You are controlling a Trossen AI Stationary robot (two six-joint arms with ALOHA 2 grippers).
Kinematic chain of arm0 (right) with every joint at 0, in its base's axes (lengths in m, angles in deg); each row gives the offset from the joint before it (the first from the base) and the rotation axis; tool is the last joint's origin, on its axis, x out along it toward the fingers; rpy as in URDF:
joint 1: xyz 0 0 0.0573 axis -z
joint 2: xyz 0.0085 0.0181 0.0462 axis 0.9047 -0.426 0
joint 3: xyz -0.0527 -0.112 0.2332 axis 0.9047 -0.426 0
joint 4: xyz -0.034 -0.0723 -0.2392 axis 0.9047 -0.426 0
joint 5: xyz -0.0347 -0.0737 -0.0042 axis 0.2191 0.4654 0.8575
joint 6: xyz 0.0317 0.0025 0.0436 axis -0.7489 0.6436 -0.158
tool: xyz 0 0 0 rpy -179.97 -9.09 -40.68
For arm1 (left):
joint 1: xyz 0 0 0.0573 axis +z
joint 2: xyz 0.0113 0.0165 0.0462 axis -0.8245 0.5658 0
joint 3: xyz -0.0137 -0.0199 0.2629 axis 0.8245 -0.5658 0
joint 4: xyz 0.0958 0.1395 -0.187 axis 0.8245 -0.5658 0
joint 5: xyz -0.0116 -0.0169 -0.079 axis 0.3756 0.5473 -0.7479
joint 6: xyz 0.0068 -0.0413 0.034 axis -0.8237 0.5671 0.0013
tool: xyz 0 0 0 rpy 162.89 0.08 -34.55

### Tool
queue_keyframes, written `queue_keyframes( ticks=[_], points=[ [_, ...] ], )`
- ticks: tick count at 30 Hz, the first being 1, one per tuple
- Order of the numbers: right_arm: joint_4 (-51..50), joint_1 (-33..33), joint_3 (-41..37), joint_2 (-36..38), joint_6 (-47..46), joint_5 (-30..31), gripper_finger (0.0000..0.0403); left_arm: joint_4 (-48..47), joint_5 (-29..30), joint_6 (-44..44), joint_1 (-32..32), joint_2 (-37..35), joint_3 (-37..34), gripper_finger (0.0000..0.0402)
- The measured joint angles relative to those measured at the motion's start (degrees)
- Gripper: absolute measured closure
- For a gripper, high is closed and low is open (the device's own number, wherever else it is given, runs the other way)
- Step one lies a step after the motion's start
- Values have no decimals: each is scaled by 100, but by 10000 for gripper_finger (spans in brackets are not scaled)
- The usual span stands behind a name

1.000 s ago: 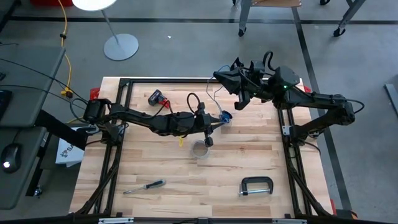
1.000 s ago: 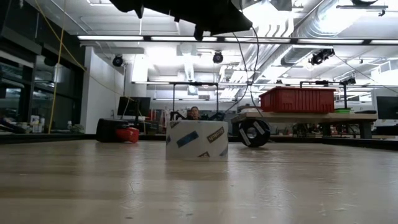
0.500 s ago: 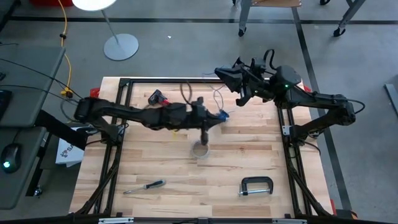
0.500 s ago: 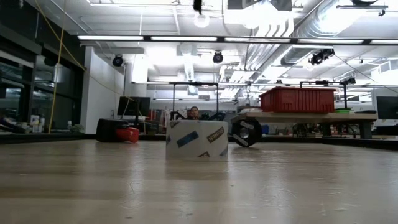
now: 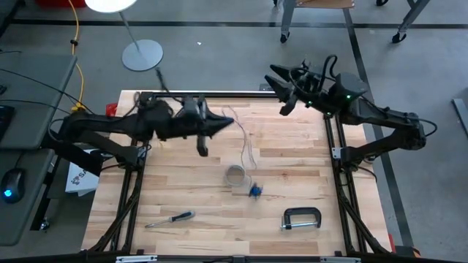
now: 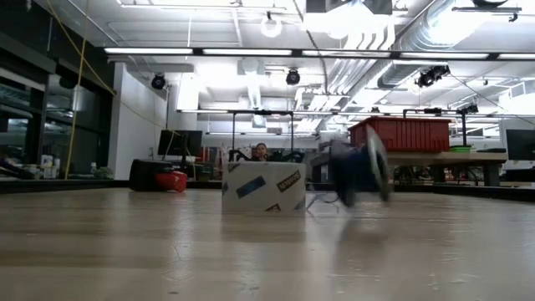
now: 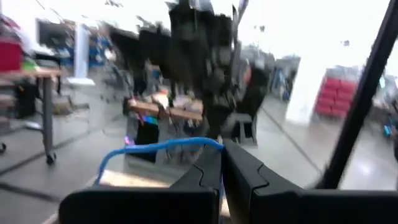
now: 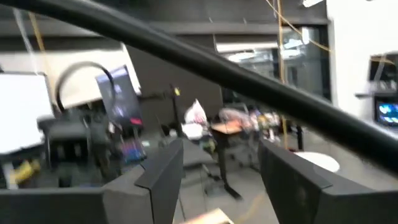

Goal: Coil cords
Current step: Uncoil the blue wire from the spool

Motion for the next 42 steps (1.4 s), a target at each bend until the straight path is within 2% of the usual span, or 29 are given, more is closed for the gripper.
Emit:
queue_keyframes(
  ticks=[5,8,16,24,30,38,42],
  points=[
    [-1155,91,0,254,-312,2,203,413,23,384,137,-82,30,401],
    [-1842,87,0,321,-371,-79,203,373,-42,408,173,-44,347,401],
    [-3497,63,-2,240,-988,-1184,204,352,-240,-238,210,205,1652,401],
    [-4707,-271,-4,1,-1017,-1226,204,-46,-315,-925,210,576,3184,401],
    [-4948,-554,-7,-406,-963,-1326,204,-43,-490,-1226,210,936,4002,401],
    [-4540,-844,-7,-1389,-394,-1465,204,-135,-741,-1368,330,1436,4682,401],
    [-4059,-864,-7,-1874,-265,-1956,204,-228,-747,-1334,394,1563,4832,401]
  ],
)
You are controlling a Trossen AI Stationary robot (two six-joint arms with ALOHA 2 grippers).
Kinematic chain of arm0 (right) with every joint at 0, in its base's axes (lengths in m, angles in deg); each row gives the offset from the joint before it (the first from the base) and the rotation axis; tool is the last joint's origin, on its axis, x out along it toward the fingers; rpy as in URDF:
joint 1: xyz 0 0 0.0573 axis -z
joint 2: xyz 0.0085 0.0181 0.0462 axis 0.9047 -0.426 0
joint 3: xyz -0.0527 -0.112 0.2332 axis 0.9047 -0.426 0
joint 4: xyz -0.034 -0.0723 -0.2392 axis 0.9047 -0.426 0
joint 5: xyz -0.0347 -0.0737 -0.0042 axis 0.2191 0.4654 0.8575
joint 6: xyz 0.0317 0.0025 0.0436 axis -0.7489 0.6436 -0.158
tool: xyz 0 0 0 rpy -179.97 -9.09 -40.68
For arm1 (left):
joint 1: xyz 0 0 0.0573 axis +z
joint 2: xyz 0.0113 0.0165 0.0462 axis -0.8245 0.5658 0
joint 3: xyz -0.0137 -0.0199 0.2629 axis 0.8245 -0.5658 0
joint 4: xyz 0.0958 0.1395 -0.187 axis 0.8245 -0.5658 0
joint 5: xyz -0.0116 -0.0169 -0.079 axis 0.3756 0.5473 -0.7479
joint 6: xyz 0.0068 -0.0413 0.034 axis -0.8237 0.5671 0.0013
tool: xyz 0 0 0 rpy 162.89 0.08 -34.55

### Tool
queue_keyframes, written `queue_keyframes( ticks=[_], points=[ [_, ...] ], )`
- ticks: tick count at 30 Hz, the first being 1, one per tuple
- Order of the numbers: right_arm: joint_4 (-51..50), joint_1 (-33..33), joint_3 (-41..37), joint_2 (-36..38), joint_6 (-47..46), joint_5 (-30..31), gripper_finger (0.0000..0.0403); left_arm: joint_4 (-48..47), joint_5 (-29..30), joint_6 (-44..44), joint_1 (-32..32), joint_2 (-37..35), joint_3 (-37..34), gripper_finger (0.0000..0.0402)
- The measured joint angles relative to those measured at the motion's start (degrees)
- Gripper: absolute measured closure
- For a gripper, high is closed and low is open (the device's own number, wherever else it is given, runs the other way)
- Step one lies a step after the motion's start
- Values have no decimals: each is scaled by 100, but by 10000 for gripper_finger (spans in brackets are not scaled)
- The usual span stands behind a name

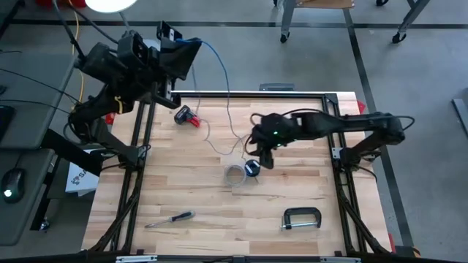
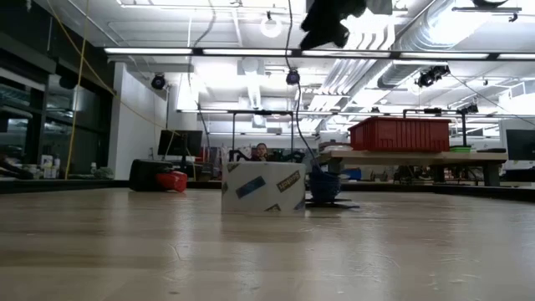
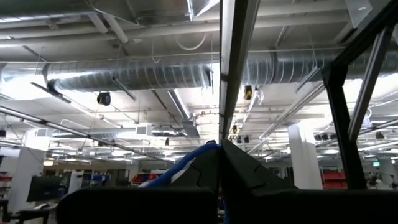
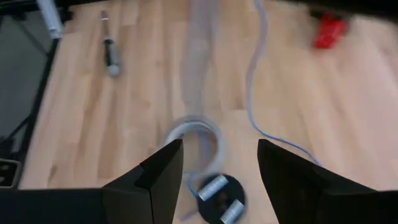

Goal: Coil cords
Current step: Uncoil the blue wire from the spool

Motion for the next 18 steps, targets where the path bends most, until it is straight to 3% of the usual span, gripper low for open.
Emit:
queue_keyframes(
  ticks=[10,18],
  points=[
    [814,-4,0,-756,132,-572,208,-100,9,0,-2,-30,9,401],
    [755,-67,0,-671,302,-608,303,-158,13,-5,-2,-67,9,401]
  ],
)
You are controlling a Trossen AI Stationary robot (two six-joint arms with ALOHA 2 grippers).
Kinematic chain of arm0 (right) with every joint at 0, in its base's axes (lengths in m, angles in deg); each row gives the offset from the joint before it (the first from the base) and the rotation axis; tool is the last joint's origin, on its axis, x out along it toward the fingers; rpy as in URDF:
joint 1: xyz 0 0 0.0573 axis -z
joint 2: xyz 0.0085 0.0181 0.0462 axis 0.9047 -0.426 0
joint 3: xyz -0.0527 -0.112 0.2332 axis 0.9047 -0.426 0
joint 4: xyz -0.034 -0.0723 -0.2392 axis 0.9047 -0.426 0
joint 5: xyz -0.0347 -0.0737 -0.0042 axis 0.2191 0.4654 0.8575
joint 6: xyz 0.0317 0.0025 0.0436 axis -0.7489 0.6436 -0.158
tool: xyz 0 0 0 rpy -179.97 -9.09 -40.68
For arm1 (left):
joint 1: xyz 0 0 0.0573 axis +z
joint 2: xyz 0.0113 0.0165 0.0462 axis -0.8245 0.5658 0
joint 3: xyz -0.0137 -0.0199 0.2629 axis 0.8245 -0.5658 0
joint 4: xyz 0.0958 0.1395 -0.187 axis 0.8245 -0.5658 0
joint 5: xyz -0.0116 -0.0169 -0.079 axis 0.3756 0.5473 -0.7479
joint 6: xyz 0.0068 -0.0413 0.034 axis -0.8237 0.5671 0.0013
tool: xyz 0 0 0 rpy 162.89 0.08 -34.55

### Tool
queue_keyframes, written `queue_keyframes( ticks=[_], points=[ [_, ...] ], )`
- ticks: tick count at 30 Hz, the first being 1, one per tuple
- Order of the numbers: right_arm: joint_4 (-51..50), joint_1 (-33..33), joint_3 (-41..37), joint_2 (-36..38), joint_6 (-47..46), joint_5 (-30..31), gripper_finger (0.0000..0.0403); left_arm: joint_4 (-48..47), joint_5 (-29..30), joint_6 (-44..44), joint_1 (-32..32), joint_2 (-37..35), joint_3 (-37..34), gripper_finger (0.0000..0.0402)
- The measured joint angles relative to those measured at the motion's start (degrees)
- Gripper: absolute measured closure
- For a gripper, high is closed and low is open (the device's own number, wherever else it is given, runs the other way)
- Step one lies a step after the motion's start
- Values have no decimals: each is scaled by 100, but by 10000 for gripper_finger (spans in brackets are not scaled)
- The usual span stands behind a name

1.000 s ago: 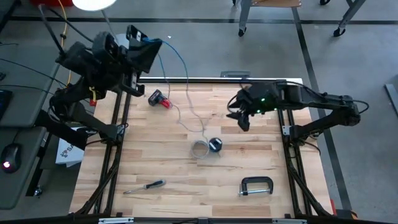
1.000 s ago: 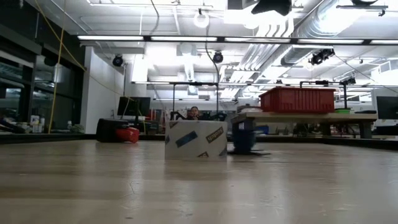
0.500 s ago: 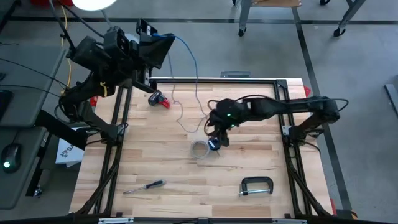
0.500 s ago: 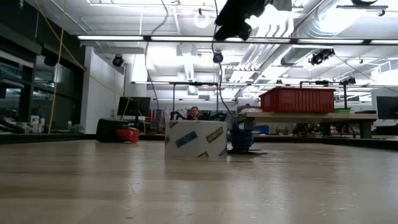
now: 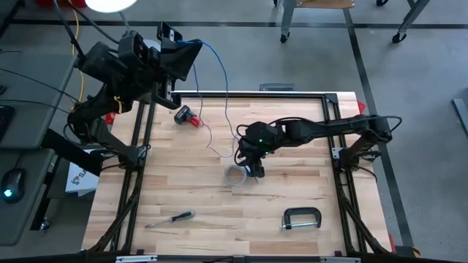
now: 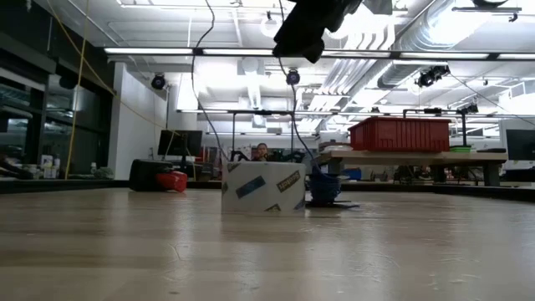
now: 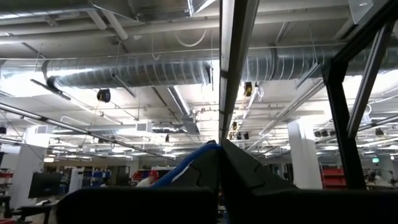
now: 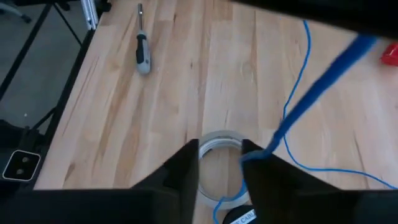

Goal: Coil cords
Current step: Uncoil the blue wire from the spool

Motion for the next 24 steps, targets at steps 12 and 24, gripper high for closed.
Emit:
queue_keyframes(
  ticks=[12,24],
  points=[
    [12,-5,0,173,-37,-442,401,-69,564,-737,-4,-234,-4,401],
    [581,151,0,1290,-219,-287,402,-3995,1897,-576,118,-1126,2,372]
  ],
)
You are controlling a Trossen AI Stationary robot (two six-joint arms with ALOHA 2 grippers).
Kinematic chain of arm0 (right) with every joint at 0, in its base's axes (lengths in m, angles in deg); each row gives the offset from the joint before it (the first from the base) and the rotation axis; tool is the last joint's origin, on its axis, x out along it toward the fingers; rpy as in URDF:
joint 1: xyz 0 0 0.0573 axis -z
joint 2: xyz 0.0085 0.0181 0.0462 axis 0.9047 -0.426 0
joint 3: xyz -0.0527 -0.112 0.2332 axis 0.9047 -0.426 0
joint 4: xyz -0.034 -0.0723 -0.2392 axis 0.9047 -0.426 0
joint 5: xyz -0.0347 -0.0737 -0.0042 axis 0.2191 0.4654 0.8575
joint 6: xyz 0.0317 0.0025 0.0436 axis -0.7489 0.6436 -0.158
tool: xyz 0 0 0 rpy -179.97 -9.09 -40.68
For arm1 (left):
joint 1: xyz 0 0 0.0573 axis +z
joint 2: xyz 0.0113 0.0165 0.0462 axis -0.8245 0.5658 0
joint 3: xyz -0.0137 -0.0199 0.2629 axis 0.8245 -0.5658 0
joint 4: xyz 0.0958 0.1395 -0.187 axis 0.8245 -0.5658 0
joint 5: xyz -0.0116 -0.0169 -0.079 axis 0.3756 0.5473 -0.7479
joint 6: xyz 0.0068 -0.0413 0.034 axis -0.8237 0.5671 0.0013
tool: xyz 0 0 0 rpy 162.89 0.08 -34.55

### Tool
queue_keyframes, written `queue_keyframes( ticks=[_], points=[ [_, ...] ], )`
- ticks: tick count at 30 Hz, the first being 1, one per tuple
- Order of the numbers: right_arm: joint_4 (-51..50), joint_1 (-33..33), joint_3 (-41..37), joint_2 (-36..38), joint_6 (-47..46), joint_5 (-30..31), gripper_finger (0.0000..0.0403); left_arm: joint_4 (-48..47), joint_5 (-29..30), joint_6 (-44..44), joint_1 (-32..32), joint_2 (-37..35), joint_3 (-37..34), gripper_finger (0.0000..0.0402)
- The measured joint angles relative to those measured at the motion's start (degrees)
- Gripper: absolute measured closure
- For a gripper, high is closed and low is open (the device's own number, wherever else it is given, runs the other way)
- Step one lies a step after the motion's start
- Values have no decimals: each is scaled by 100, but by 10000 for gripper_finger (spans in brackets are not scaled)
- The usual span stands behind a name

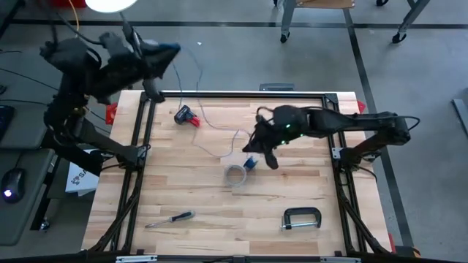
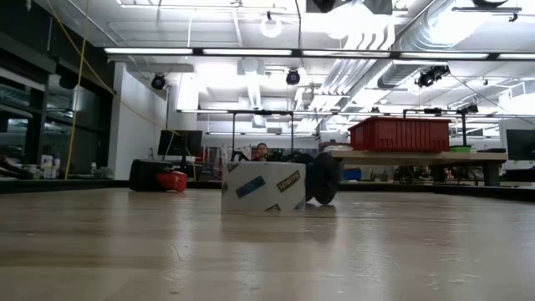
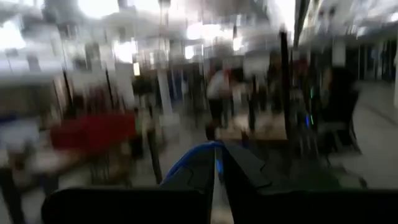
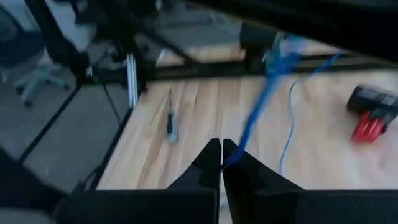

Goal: Coil cords
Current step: Uncoil the blue wire from the spool

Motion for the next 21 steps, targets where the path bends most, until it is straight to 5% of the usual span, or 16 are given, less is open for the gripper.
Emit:
queue_keyframes(
  ticks=[5,10,14,21],
  points=[
    [609,100,0,300,-186,10,402,-1959,31,1072,28,-42,-46,368],
    [1359,167,-1,534,-277,4,403,-2360,4,1744,-5,-161,-1034,371],
    [1922,233,0,694,-279,109,403,-1409,-49,2107,-152,-331,-2522,371],
    [2869,374,0,1012,-282,155,403,1873,-651,3202,-462,-482,-5590,371]
  ],
)
